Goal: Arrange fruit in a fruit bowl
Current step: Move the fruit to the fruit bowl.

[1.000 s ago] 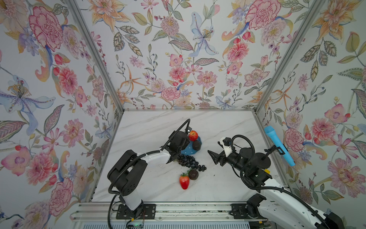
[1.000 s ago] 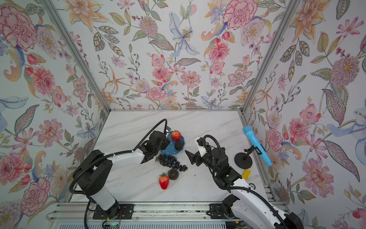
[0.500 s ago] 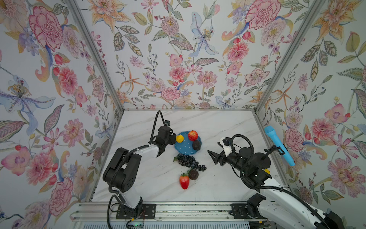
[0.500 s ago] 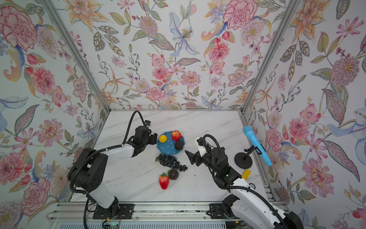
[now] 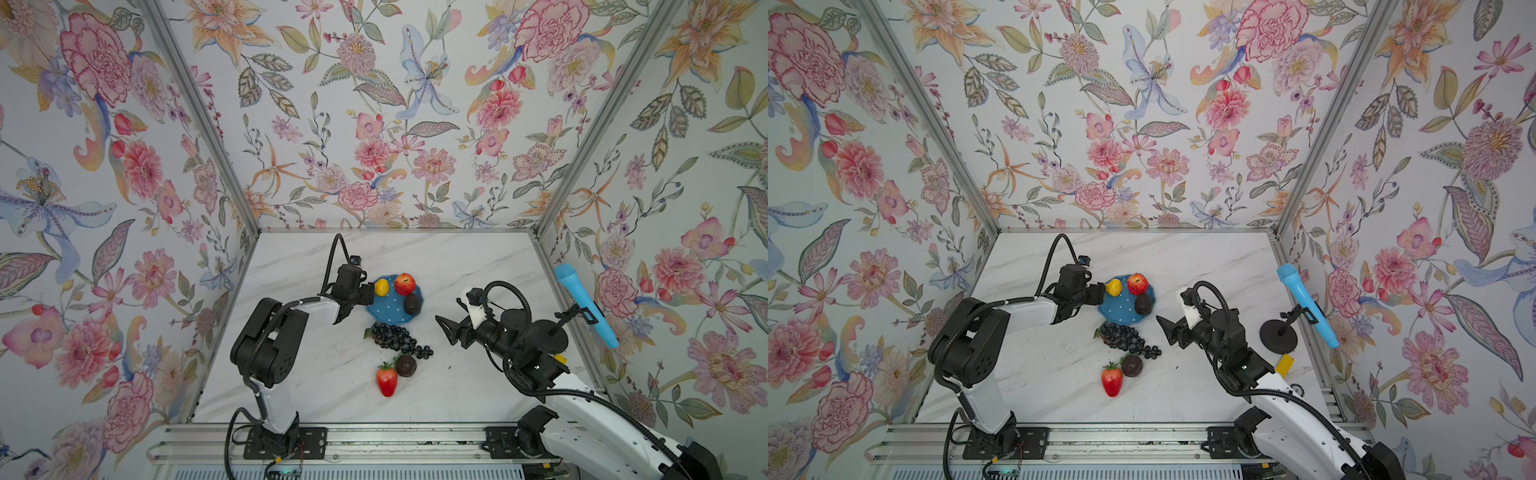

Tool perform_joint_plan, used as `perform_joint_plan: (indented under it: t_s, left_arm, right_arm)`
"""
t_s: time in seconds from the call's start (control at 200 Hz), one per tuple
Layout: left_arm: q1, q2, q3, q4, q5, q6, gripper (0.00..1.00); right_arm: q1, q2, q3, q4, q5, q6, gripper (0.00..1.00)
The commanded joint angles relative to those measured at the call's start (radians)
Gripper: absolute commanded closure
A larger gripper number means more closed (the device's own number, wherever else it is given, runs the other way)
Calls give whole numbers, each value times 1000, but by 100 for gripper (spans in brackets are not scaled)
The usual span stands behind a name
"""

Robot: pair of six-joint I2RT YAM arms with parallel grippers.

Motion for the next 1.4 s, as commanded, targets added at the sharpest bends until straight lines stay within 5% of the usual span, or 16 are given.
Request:
perform_joint_plan:
  t_s: [0.0, 0.335, 1.011, 1.396]
  left_arm:
    - [-9, 39, 51, -14, 21, -9, 24]
    - [-32, 91, 135, -40, 15, 6, 24]
    - [-52, -36, 132, -104, -25, -4, 20]
    - [-51, -1, 183, -181, 89, -246, 27]
  right_arm:
    - [5, 3, 1, -3, 14, 8, 16]
    - [6, -11, 1, -20, 21, 8, 15]
    - [11, -9, 5, -27, 22, 12, 15]
    - [17, 12, 8, -18, 16, 17, 15]
